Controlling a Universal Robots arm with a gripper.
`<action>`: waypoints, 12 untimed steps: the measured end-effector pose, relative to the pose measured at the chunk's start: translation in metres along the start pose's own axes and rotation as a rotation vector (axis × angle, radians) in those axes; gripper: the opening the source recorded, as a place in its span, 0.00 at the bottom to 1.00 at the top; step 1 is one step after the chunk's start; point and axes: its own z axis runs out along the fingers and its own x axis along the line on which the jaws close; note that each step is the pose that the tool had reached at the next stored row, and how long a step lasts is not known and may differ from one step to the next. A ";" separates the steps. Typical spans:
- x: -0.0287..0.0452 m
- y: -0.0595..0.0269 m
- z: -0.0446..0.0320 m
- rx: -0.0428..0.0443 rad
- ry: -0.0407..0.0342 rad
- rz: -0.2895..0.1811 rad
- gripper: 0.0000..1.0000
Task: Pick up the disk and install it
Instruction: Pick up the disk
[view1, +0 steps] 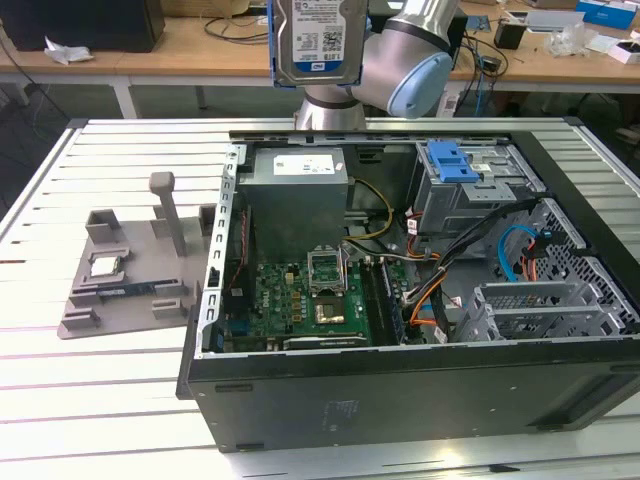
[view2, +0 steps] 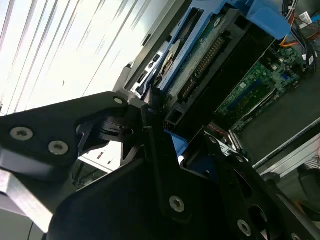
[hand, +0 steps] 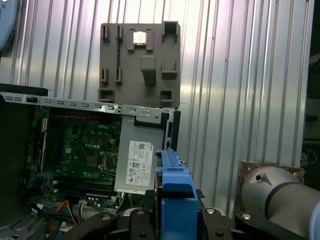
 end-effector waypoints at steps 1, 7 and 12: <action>0.0002 -0.0025 -0.0001 -0.0001 0.0001 0.000 0.37; 0.0021 -0.0218 -0.0009 -0.0001 0.0000 0.000 0.37; 0.0034 -0.0361 -0.0015 -0.0001 0.0001 0.000 0.37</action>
